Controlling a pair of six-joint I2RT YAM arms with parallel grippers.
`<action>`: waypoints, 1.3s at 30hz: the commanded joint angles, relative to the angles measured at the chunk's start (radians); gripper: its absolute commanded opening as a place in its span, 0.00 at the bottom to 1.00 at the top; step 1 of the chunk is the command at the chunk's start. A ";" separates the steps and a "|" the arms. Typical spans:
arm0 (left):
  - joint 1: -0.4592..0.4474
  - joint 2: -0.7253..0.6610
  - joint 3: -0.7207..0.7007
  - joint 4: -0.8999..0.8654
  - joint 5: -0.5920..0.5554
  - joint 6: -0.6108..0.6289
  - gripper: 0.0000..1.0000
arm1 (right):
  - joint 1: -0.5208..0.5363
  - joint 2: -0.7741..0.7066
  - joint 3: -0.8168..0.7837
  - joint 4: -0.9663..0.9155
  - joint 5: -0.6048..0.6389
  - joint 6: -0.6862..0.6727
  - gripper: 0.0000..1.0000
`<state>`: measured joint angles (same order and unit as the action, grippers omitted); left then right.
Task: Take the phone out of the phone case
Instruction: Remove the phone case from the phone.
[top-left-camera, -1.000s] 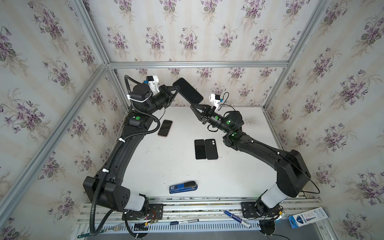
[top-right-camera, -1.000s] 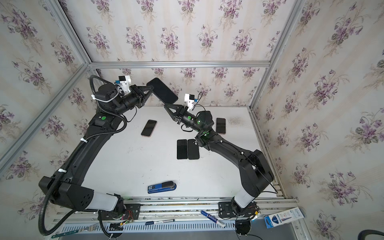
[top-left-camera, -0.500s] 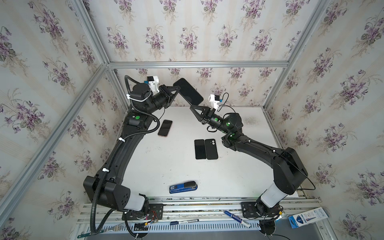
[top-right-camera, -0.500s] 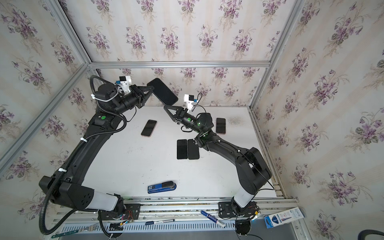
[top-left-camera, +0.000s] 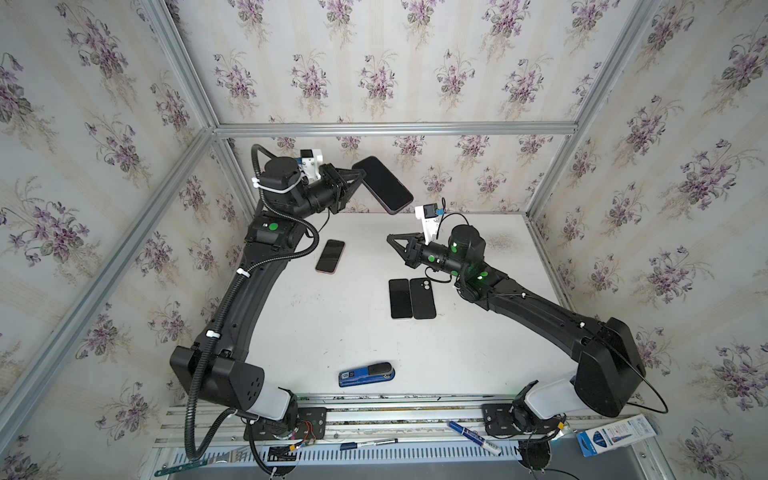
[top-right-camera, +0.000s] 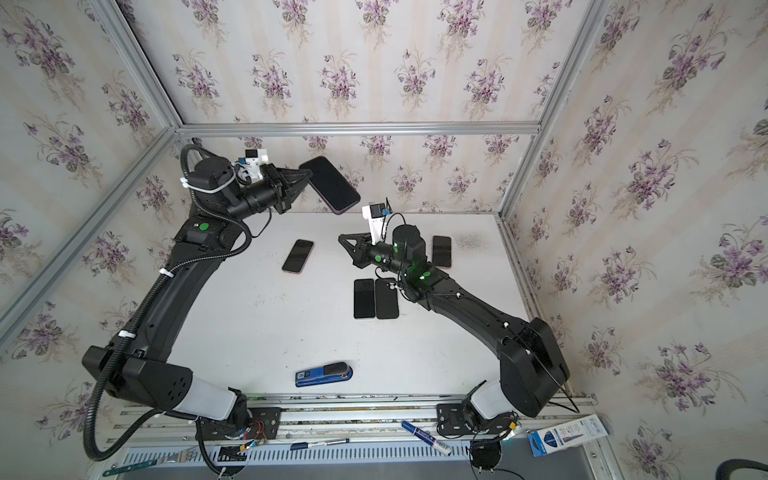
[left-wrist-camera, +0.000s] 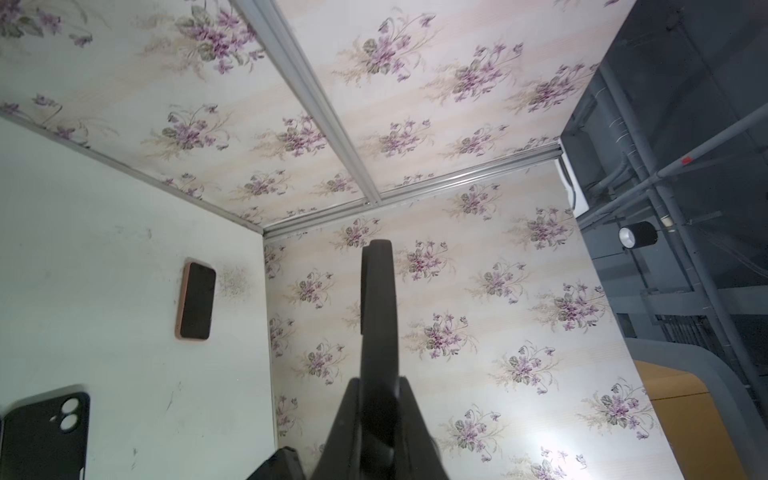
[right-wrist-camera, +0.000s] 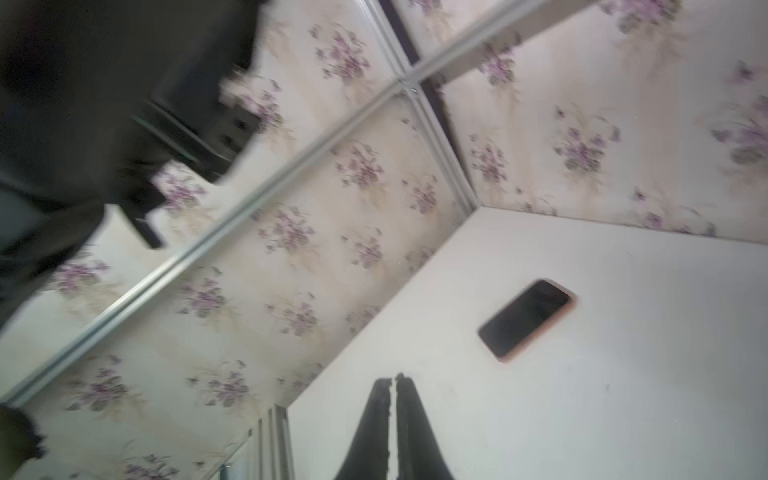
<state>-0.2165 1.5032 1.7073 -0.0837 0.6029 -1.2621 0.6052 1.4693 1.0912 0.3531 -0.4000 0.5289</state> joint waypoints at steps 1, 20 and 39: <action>0.002 -0.005 0.018 0.111 0.027 -0.021 0.00 | -0.023 -0.038 -0.037 -0.009 0.041 -0.028 0.30; 0.008 -0.032 0.184 -0.221 0.387 0.921 0.00 | -0.279 -0.143 0.039 -0.112 -0.415 -0.086 0.53; -0.017 -0.060 0.162 -0.223 0.530 1.041 0.00 | -0.232 -0.049 0.169 -0.027 -0.683 -0.121 0.31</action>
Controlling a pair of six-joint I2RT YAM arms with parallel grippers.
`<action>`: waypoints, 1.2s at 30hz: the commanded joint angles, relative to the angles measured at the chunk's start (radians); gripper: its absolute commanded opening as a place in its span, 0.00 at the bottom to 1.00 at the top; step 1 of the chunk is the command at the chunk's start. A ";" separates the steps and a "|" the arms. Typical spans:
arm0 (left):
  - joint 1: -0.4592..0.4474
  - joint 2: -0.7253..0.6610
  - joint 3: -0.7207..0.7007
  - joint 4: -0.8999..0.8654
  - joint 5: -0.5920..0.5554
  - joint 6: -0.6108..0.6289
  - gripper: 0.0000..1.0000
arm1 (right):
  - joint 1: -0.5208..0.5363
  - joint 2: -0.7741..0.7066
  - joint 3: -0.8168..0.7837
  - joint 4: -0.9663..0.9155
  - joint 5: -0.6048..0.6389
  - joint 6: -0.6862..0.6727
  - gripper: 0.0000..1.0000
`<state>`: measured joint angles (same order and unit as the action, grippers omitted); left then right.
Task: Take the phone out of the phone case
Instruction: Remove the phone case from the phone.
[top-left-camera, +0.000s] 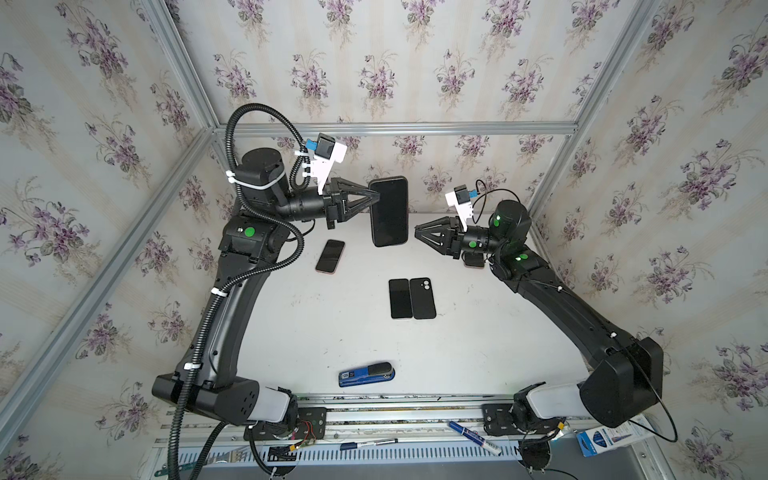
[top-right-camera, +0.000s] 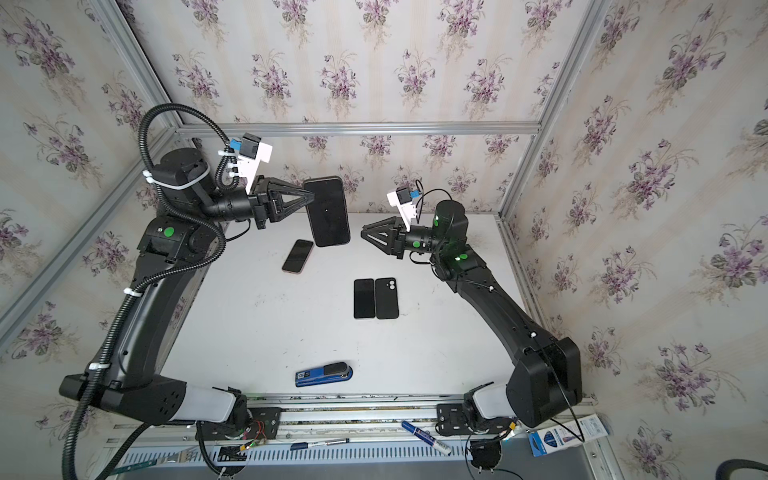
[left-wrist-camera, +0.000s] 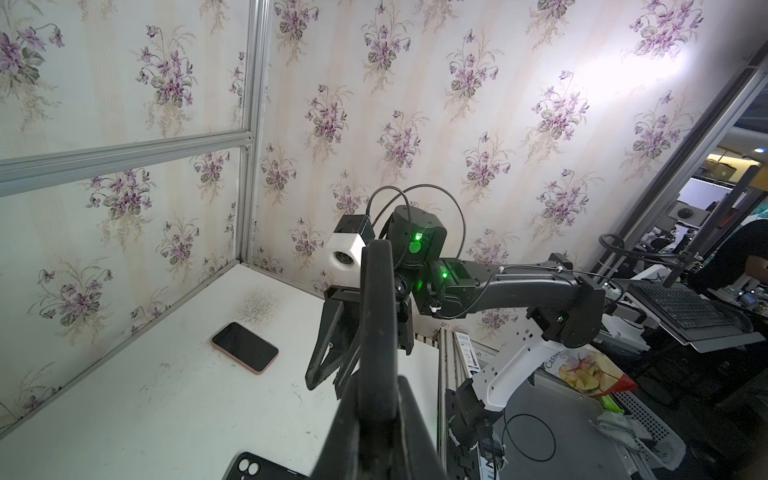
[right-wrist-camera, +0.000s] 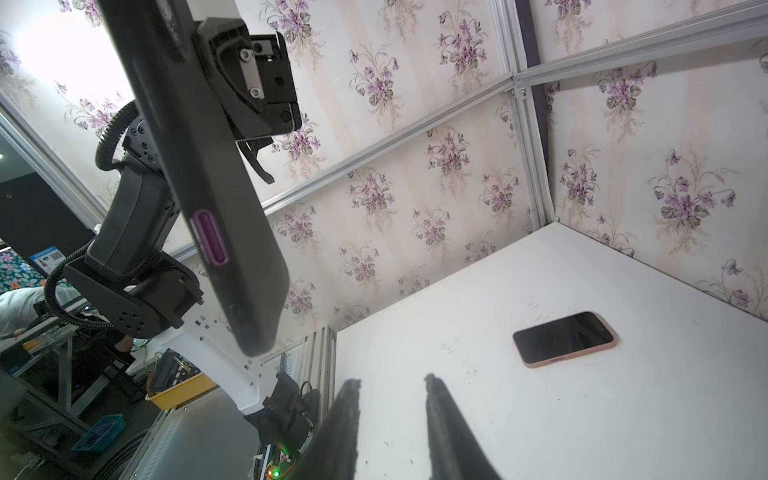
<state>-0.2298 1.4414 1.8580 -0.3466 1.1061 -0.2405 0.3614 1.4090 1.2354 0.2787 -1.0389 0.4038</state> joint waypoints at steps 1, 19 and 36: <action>-0.005 0.004 0.011 0.041 0.027 0.019 0.00 | 0.018 0.017 0.030 0.053 -0.051 0.010 0.31; -0.012 0.018 0.002 0.042 0.003 0.017 0.00 | 0.051 0.011 0.007 0.167 -0.092 0.089 0.47; -0.022 0.038 0.019 0.050 0.003 -0.001 0.00 | 0.068 0.015 -0.041 0.229 -0.116 0.116 0.24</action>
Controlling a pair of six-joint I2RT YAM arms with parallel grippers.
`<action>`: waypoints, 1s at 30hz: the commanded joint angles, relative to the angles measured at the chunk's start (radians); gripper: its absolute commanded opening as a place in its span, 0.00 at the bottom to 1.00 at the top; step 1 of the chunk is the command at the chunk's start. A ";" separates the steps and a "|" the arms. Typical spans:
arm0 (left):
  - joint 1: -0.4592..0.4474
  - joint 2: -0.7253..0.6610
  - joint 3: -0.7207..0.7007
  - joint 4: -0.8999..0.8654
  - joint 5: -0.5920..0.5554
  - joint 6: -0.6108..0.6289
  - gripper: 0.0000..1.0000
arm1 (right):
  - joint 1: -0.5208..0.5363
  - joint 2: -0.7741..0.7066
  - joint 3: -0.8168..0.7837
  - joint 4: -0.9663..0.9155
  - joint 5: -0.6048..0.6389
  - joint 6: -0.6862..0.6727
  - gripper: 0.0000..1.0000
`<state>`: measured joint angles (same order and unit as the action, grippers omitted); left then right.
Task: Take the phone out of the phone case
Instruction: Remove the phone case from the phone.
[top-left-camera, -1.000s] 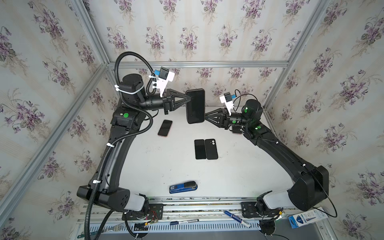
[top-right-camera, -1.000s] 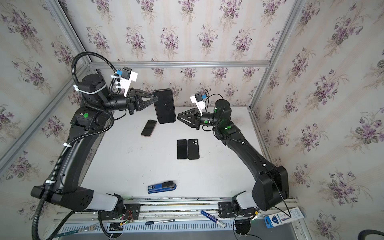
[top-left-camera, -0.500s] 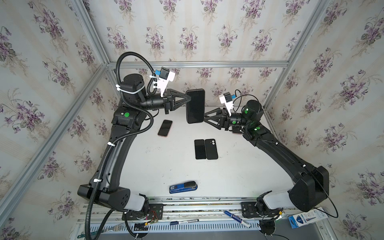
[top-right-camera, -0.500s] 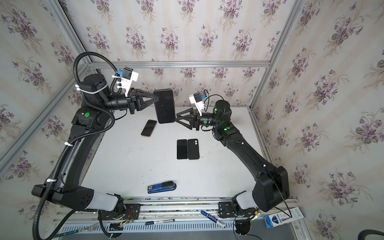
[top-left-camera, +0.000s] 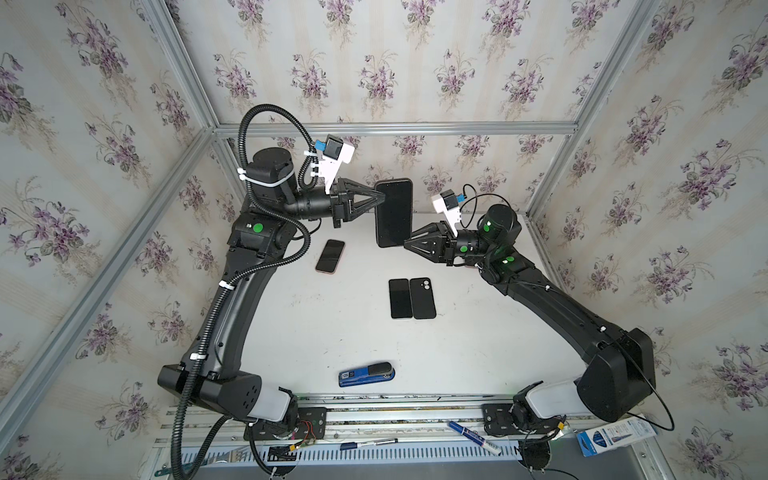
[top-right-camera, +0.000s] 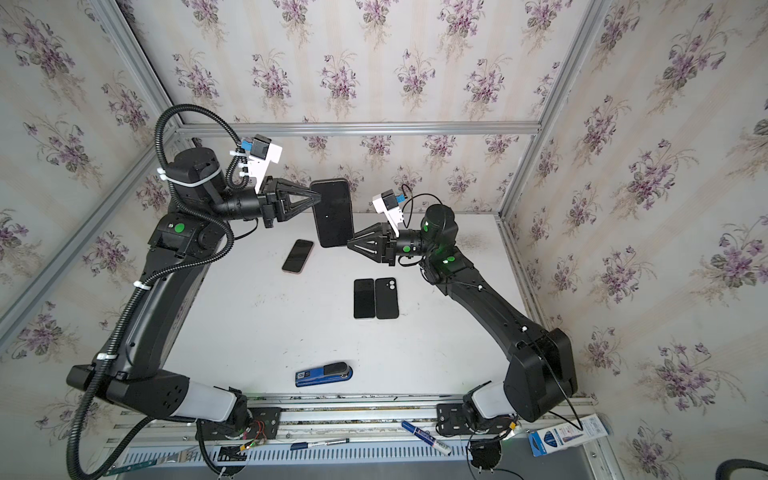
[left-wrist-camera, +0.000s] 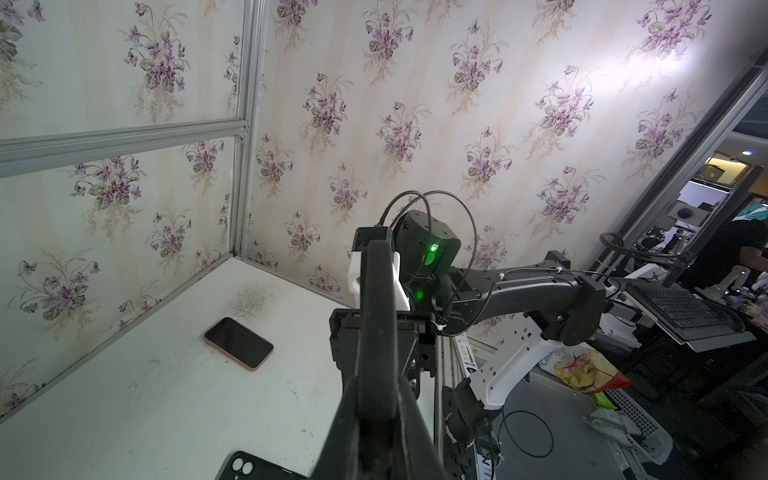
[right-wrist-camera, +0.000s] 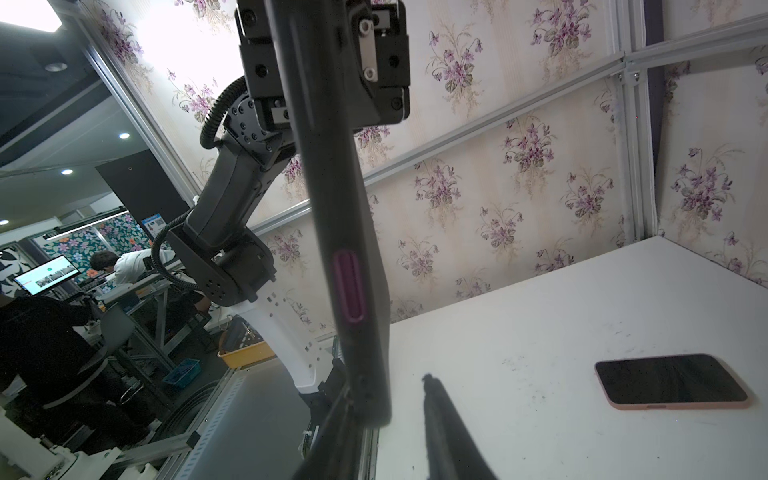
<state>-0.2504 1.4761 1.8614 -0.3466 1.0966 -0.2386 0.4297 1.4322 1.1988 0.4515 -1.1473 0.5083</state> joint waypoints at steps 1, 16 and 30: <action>-0.001 0.007 0.019 0.050 0.012 -0.008 0.00 | 0.001 -0.009 -0.007 0.060 -0.009 0.011 0.20; -0.037 0.047 0.055 0.073 0.086 -0.078 0.00 | 0.001 0.010 0.021 0.075 -0.095 -0.152 0.00; -0.049 0.029 0.030 0.099 0.115 -0.150 0.00 | -0.001 0.029 0.101 -0.299 -0.076 -0.615 0.00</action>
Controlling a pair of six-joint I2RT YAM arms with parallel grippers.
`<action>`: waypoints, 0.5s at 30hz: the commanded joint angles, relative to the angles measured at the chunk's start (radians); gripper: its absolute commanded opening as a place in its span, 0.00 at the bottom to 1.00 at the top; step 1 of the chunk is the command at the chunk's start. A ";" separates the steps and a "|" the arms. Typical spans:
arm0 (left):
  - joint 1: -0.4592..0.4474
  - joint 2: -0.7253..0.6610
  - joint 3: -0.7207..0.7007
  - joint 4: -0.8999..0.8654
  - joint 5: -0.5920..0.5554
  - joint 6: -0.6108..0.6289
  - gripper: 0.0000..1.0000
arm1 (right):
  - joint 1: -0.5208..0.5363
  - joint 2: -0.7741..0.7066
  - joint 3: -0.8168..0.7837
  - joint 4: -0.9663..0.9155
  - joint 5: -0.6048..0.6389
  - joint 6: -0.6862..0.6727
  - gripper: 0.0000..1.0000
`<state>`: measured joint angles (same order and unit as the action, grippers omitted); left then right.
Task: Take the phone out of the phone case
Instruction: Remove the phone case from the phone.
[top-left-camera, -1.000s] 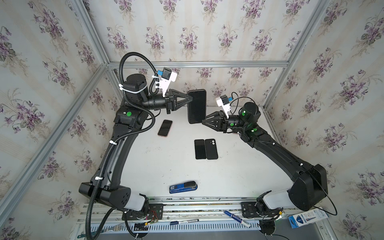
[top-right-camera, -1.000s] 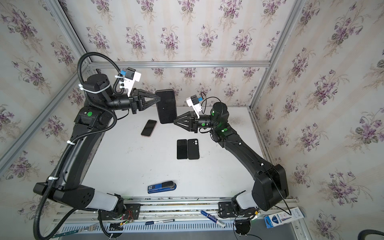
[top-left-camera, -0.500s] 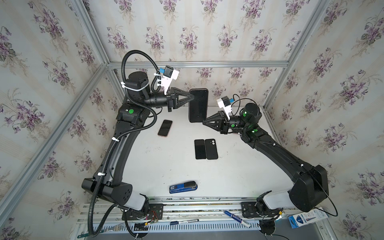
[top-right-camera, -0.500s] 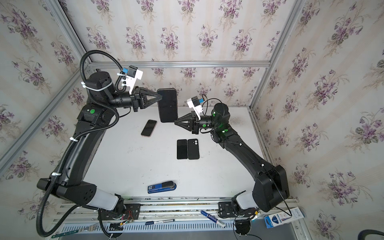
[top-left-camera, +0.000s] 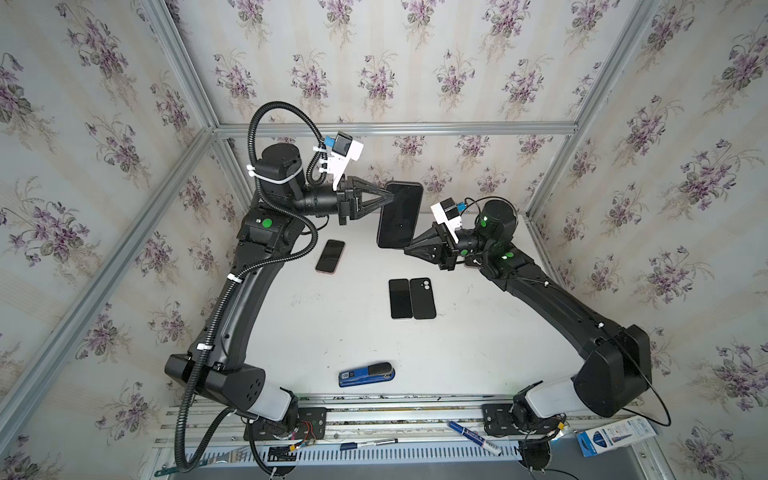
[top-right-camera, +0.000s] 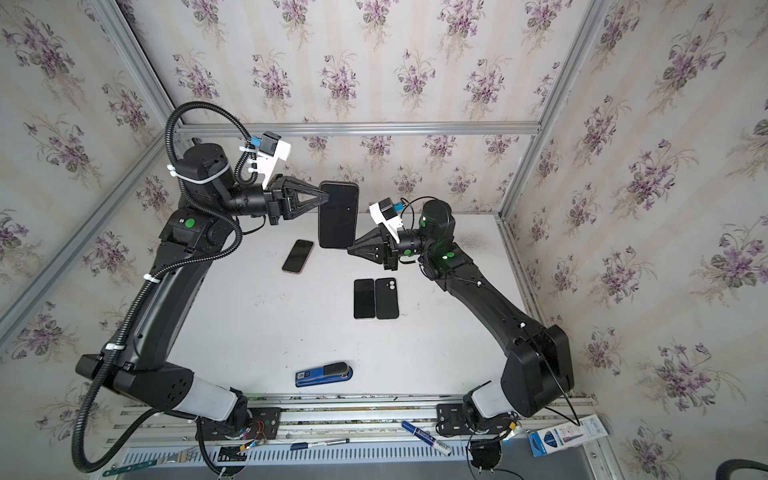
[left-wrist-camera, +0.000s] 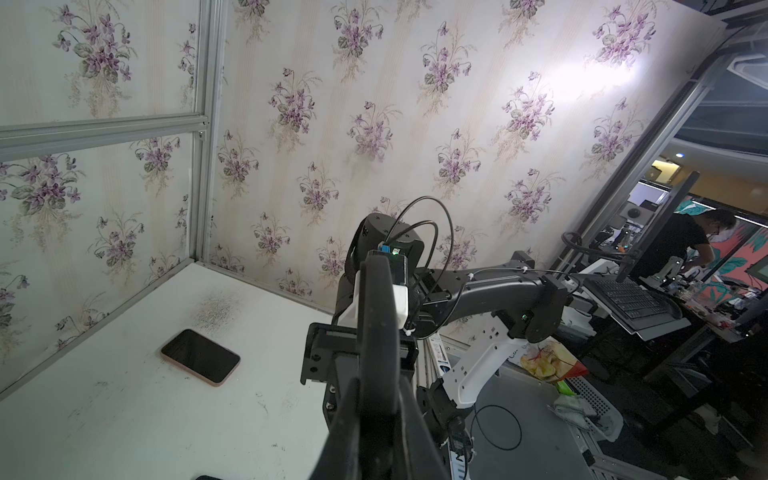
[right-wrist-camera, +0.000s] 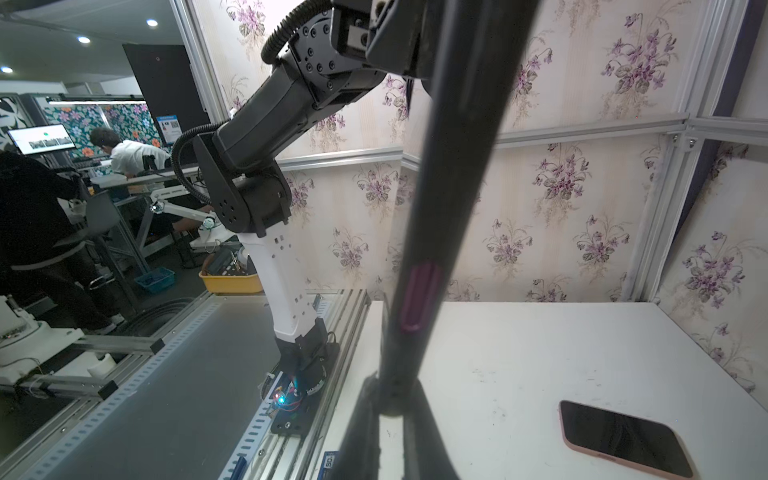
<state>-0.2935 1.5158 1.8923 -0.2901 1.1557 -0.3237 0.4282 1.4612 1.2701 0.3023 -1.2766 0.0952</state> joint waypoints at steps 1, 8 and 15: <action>-0.006 -0.010 -0.003 0.044 0.054 -0.069 0.00 | 0.000 -0.002 0.041 -0.199 0.063 -0.253 0.00; -0.029 0.012 0.017 0.081 0.047 -0.124 0.00 | 0.000 -0.008 0.113 -0.445 0.157 -0.555 0.10; -0.052 0.034 0.022 0.085 0.052 -0.156 0.00 | 0.000 -0.024 0.117 -0.469 0.265 -0.694 0.11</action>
<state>-0.3386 1.5543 1.9045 -0.2626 1.1629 -0.4103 0.4282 1.4418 1.3804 -0.1329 -1.1339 -0.4995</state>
